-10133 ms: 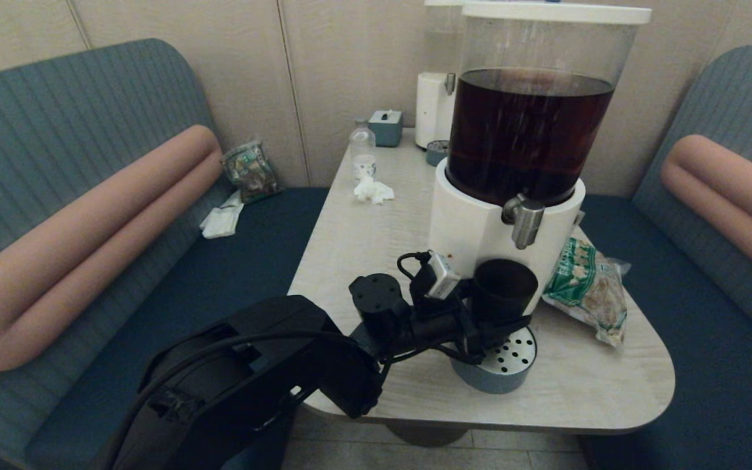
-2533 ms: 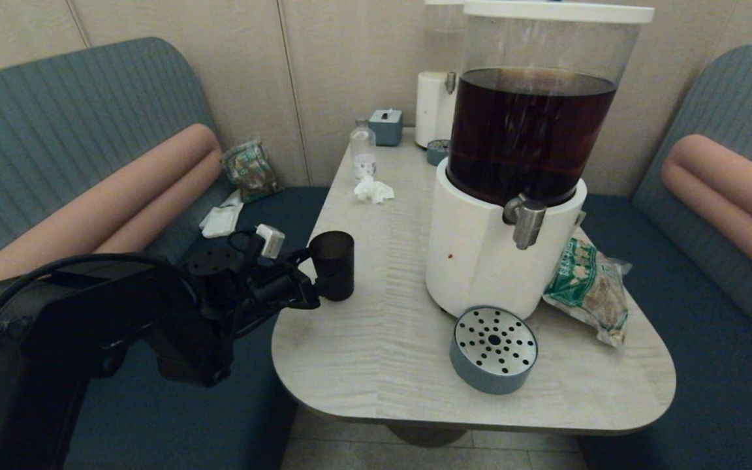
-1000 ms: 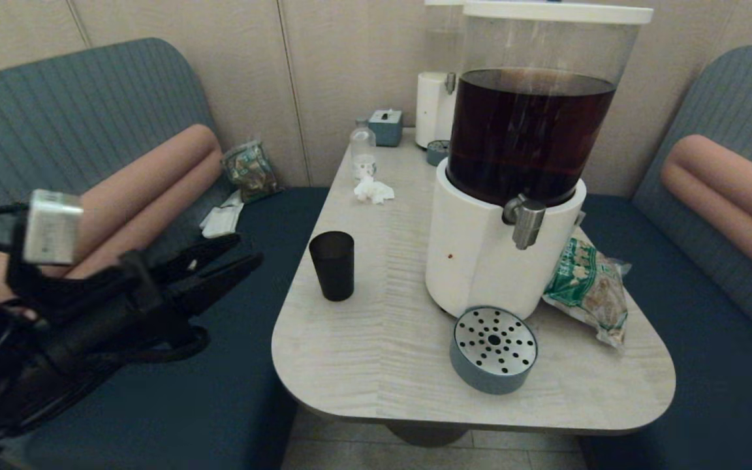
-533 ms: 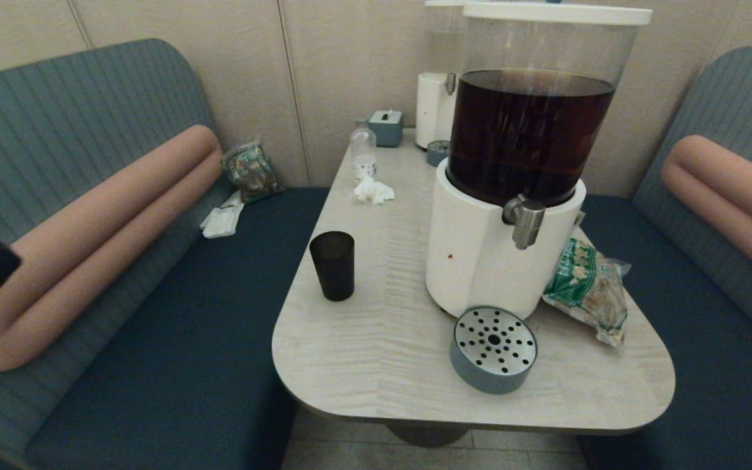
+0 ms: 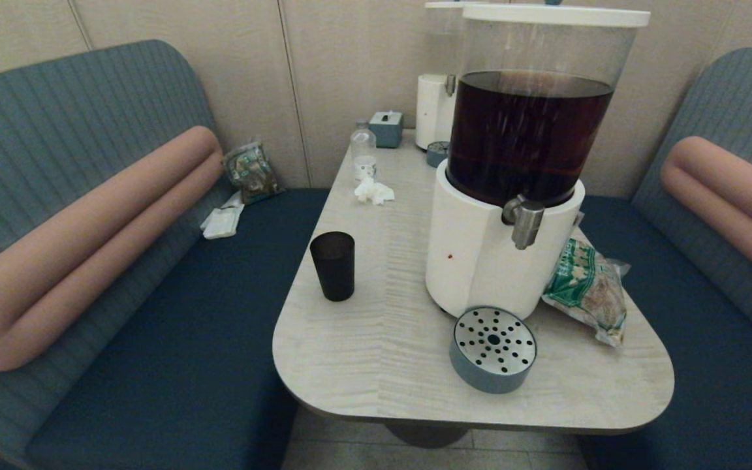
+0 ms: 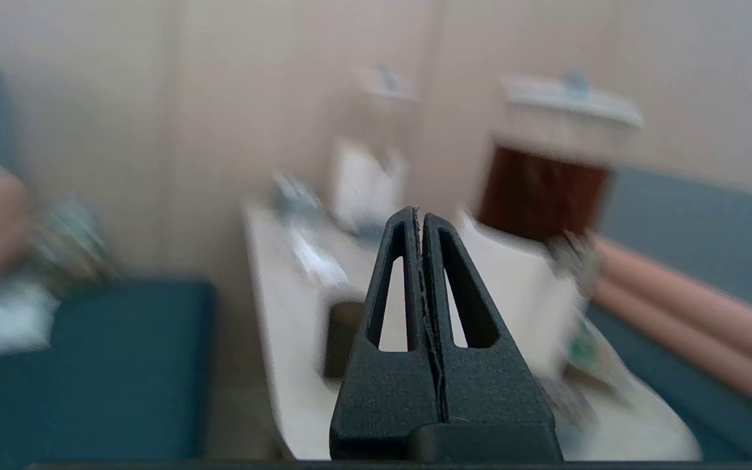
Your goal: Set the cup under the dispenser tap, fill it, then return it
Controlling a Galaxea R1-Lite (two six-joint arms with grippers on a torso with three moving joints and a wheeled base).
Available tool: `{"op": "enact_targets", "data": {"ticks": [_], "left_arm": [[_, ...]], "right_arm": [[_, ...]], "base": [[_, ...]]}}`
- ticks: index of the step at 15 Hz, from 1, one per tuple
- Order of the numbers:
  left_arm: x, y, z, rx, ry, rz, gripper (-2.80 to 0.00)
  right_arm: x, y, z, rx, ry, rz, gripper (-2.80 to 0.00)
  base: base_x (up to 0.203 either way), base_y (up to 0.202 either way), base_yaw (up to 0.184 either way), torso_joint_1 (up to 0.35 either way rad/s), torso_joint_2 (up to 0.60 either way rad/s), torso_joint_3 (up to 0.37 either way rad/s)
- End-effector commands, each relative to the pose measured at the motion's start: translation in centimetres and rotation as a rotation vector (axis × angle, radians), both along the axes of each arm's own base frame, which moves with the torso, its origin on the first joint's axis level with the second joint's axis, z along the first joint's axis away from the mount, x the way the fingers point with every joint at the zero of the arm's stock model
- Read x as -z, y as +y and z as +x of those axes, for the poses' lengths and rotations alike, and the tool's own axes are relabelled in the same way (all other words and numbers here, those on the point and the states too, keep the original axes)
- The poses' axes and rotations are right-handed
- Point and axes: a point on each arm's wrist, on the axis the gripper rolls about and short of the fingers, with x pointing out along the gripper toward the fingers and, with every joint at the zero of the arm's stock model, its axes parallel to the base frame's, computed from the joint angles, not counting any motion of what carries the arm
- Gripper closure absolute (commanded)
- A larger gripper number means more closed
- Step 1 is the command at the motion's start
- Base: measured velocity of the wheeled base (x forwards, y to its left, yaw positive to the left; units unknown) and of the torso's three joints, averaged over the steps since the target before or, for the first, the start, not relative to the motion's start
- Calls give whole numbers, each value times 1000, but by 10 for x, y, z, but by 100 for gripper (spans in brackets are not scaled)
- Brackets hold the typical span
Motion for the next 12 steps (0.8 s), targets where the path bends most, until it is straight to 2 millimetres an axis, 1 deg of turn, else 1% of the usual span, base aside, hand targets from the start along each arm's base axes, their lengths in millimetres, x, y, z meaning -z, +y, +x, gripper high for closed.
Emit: {"op": "enact_targets", "data": {"ticks": [1, 3, 4, 5, 6, 8, 9, 11, 12], "left_arm": [[5, -1, -11, -48, -53, 7, 0], [20, -2, -24, -44, -51, 24, 0], [34, -2, -32, -51, -36, 35, 0], [45, -2, -34, -70, -18, 58, 0], [59, -2, -28, -101, 44, 96, 0], [98, -2, -9, -167, 217, 181, 0], [111, -1, -5, -215, 309, 211, 0], [117, 2, -4, -319, 388, 220, 0], [123, 2, -4, -340, 442, 237, 0]], "right_arm": [[0, 0, 0, -1, -3, -1, 0], [0, 0, 0, -2, -2, -1, 0], [0, 0, 0, -2, -3, -1, 0], [0, 0, 0, -2, -2, -1, 0], [0, 0, 0, 0, -2, -1, 0], [0, 0, 0, 0, -2, -1, 0], [0, 0, 0, -1, -3, -1, 0], [0, 0, 0, 0, -3, -1, 0], [0, 0, 0, -2, -2, -1, 0]], "base": [[0, 0, 0, 0, 0, 0], [0, 0, 0, 0, 0, 0], [0, 0, 0, 0, 0, 0], [0, 0, 0, 0, 0, 0], [0, 0, 0, 0, 0, 0], [0, 0, 0, 0, 0, 0], [0, 0, 0, 0, 0, 0], [0, 0, 0, 0, 0, 0], [0, 0, 0, 0, 0, 0]]}}
